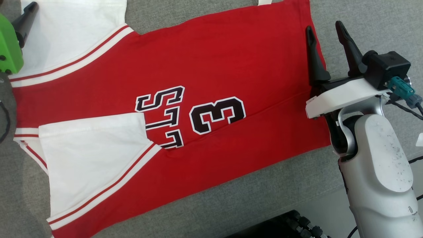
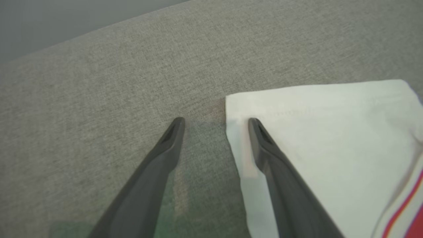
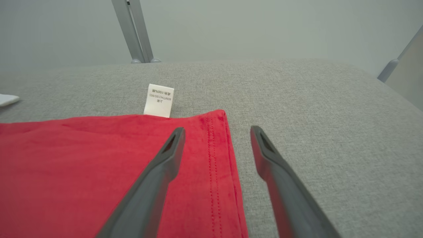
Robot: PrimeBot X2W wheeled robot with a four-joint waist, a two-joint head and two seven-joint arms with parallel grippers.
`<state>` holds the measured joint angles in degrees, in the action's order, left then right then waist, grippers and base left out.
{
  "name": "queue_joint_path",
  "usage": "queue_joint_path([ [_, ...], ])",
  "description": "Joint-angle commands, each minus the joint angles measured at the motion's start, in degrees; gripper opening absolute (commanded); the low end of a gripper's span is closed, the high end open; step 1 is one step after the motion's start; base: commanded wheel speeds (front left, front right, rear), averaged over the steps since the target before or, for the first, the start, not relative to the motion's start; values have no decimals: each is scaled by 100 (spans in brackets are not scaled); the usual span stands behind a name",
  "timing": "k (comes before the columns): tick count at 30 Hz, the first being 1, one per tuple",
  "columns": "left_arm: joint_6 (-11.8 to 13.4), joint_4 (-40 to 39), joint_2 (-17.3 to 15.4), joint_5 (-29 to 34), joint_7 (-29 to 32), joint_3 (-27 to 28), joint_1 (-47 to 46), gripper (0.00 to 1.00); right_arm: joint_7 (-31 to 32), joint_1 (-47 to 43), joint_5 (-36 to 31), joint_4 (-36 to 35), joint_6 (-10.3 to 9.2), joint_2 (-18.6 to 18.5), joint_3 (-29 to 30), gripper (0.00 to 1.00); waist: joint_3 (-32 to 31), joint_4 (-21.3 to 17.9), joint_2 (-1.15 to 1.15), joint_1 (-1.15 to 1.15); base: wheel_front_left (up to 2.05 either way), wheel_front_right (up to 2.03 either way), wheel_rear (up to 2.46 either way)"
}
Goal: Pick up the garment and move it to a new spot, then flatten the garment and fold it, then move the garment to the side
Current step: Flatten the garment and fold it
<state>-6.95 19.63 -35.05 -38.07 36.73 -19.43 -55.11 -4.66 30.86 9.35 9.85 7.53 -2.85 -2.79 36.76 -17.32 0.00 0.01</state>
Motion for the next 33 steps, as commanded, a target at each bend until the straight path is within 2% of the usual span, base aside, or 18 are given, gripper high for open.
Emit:
queue_joint_path([
  [1,53,61,-54,82,30,-30,51,100,-51,79,-18,23,-9,-8,-30,100,28,-35,0,-1,0,0,0],
  [6,37,3,47,-17,106,-84,-49,100,-62,137,11,65,-9,-8,-85,100,58,-86,0,-1,0,0,0],
  [7,27,-23,73,-50,130,-108,-58,93,-62,150,-8,77,-9,-9,-84,100,59,-94,0,-1,0,0,0],
  [8,19,-42,92,-75,134,-125,-65,82,-56,161,-33,88,-9,-9,-83,100,58,-99,0,-1,0,0,0],
  [9,10,-50,121,-130,185,-145,-61,49,-45,178,-54,101,-9,-8,-81,100,53,-103,0,-1,0,0,0],
  [11,-9,-86,163,-266,286,-188,-30,24,-12,229,-89,122,-9,-21,-75,100,44,-100,0,-1,0,0,0],
  [14,-12,-179,144,-333,339,-218,-6,0,29,309,-120,147,-9,-70,-75,100,35,-80,0,-1,0,0,0],
  [20,-26,-364,72,-256,-29,-220,-27,0,209,629,-171,394,-9,-314,-267,100,-35,14,0,-1,0,0,0],
  [26,-50,-525,167,-351,-412,-354,29,0,630,1127,-196,889,-10,-922,-697,100,-257,269,0,-1,0,0,0],
  [33,-57,-810,301,-490,-794,-626,128,0,1376,1681,264,1652,-10,-1571,-1317,100,-506,706,0,-1,0,0,0],
])
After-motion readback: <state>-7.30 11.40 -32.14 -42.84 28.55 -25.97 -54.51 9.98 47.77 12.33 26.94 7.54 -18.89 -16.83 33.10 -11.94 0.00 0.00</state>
